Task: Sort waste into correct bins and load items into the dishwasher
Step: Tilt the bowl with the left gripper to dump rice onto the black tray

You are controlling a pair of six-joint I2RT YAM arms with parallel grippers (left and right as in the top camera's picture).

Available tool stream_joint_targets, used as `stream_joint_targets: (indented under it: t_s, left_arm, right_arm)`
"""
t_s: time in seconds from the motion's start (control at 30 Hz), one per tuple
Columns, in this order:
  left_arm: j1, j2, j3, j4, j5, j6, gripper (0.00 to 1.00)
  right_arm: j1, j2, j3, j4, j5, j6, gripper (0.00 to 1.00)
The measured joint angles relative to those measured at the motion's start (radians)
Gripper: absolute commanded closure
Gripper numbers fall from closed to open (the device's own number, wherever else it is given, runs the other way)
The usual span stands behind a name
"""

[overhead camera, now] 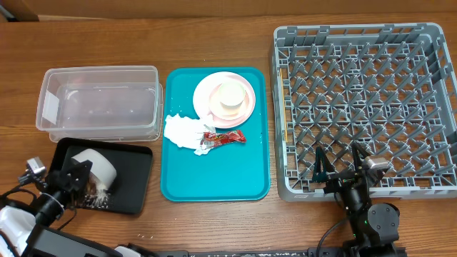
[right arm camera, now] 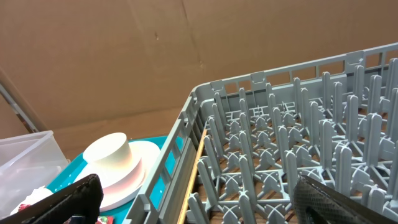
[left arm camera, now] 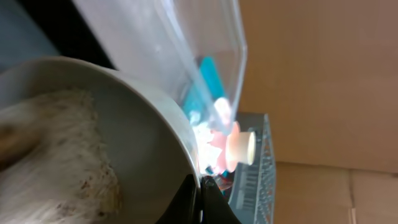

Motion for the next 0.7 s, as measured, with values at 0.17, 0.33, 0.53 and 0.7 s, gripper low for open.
stream_joint_targets:
  t_s: [0.17, 0.33, 0.53, 0.7]
  left_arm:
    - [0.0, 0.0, 0.0, 0.019, 0.087, 0.0, 0.85]
    - [0.0, 0.0, 0.0, 0.02, 0.127, -0.011, 0.84]
    - [0.0, 0.0, 0.0, 0.014, 0.187, -0.037, 0.87]
    - [0.0, 0.0, -0.001, 0.024, 0.245, -0.074, 0.96]
  right_arm:
    - [0.0, 0.0, 0.0, 0.0, 0.0, 0.0, 0.0]
    - [0.0, 0.0, 0.0, 0.001, 0.0, 0.0, 0.0]
    - [0.0, 0.0, 0.0, 0.0, 0.0, 0.0, 0.0]
    - [0.0, 0.0, 0.0, 0.001, 0.0, 0.0, 0.0]
